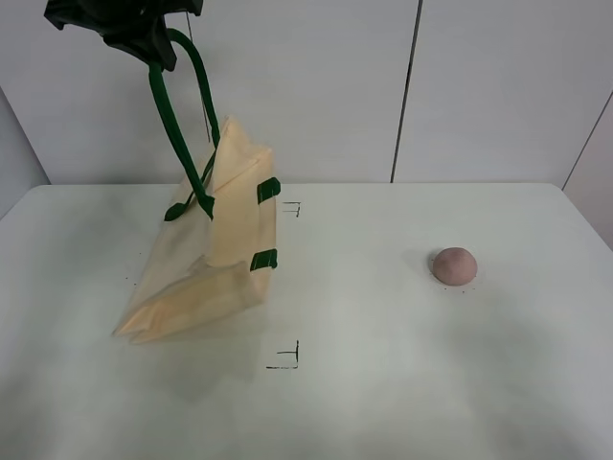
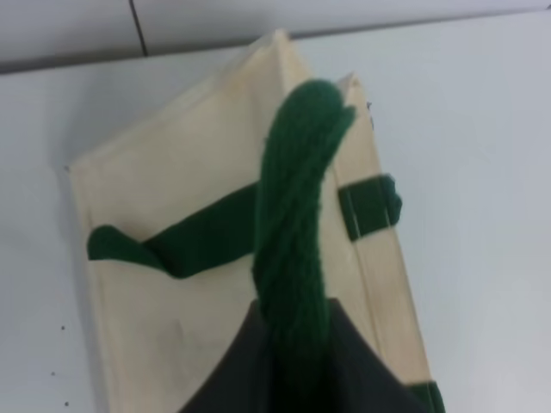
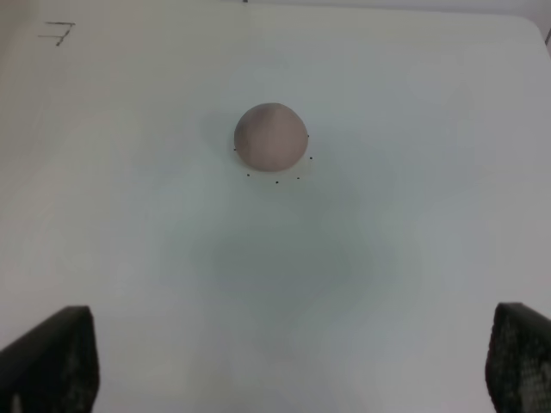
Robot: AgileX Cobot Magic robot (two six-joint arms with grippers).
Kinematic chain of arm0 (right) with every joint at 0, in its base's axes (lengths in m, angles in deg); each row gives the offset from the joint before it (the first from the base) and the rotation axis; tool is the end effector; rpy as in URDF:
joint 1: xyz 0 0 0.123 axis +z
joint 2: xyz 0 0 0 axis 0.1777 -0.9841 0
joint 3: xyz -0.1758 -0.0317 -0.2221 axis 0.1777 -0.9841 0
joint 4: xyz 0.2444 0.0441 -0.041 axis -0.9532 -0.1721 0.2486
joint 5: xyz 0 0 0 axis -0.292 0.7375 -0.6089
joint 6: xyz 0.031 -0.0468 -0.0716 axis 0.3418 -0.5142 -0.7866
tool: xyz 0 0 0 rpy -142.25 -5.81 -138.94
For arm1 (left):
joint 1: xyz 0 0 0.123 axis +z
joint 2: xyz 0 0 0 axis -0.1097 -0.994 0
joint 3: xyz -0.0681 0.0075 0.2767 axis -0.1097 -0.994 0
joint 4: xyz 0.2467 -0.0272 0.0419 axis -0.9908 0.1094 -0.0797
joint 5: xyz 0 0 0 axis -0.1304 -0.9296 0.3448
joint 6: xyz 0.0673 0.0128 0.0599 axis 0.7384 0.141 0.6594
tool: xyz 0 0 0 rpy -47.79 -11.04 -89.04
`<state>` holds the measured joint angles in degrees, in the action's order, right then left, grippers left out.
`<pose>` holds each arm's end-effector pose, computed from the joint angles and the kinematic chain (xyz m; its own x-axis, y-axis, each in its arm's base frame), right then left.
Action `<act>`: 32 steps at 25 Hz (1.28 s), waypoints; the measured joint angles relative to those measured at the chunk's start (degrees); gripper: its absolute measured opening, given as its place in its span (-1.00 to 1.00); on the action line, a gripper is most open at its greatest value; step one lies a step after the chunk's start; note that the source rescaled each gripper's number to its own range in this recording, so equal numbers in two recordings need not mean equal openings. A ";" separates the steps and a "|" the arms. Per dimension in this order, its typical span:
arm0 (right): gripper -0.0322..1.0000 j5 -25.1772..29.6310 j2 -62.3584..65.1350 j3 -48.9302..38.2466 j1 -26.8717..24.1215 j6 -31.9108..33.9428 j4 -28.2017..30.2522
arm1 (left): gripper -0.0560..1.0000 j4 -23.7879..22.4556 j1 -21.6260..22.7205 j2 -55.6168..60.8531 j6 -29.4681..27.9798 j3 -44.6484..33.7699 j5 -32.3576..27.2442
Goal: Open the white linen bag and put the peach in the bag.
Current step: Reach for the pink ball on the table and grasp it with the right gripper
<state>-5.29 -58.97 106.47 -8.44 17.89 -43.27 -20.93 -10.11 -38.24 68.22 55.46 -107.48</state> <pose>-0.0029 0.0058 0.2773 -0.4381 0.0067 -0.8989 -0.0804 0.9957 0.0466 0.3891 -0.1135 0.4307 -0.7236 0.0506 -0.6883 0.1642 0.9813 -0.1005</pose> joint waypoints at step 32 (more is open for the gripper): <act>1.00 -13.66 -113.75 53.34 4.64 -1.73 -0.60 | -0.89 0.69 0.00 0.98 0.05 -1.70 0.00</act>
<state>-18.96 -172.73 159.81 -3.80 16.16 -43.86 -20.23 -10.11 -37.26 68.28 53.76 -107.48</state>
